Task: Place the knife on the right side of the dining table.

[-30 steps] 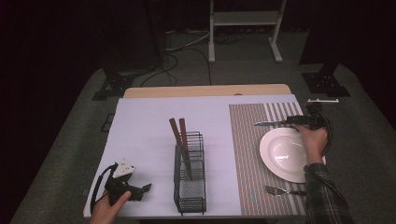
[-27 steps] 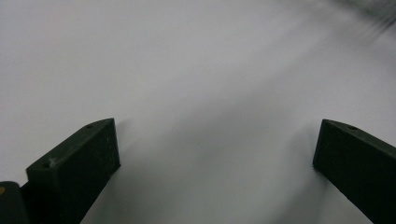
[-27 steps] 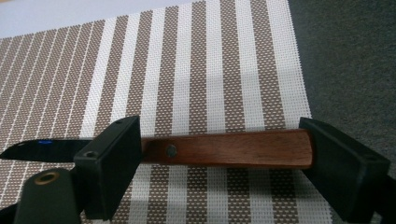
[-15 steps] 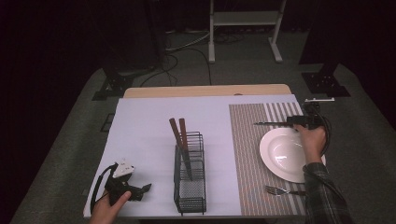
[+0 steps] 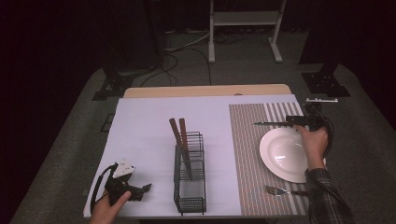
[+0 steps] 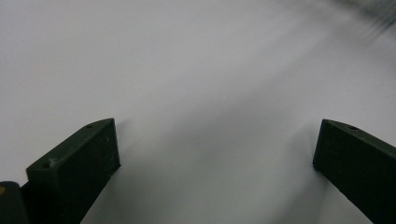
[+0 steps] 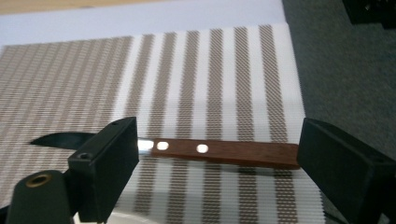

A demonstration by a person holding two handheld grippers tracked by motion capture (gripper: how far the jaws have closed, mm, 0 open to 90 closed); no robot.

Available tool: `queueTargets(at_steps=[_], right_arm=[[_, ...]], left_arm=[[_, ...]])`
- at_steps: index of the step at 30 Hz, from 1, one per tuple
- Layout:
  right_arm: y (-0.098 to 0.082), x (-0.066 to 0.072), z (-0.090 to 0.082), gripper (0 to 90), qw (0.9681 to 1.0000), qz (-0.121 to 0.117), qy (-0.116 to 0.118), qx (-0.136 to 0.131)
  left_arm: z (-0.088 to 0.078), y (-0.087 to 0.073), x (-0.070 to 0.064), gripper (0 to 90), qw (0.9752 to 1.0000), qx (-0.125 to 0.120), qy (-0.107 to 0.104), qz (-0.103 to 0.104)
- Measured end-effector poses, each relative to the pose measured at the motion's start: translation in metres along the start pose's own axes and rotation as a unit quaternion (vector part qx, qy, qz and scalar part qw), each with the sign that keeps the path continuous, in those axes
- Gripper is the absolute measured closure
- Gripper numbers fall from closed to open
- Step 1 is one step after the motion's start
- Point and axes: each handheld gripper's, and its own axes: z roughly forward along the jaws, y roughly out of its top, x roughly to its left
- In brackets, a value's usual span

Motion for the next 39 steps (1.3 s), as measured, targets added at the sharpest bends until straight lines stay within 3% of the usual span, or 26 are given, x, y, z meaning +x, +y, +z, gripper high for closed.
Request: queueTargets(at_steps=[11, 20, 28, 31, 33, 39], right_arm=[[-0.004, 0.031, -0.024, 10.0, 0.9977, -0.043, 0.040, -0.036], [-0.006, 0.066, -0.040, 4.7, 0.9919, -0.094, 0.070, -0.049], [-0.015, 0.097, -0.045, 2.6, 0.9841, -0.142, 0.099, -0.039], [-0.022, 0.111, -0.048, 2.1, 0.9791, -0.162, 0.119, -0.031], [-0.024, 0.113, -0.049, 2.1, 0.9780, -0.166, 0.122, -0.032], [-0.035, 0.130, -0.057, 2.0, 0.9699, -0.190, 0.150, -0.025]], left_arm=[[0.000, 0.000, 0.000, 0.0, 1.0000, 0.000, 0.000, -0.001], [0.000, 0.000, 0.000, 0.0, 1.0000, 0.000, 0.000, 0.000], [0.000, 0.000, 0.000, 0.0, 1.0000, 0.000, 0.000, 0.000], [0.000, 0.000, 0.000, 0.0, 1.0000, 0.000, 0.001, 0.000], [0.000, 0.000, 0.000, 0.0, 1.0000, -0.001, 0.001, 0.000], [0.000, 0.000, 0.000, 0.0, 1.0000, 0.000, 0.001, 0.000]])
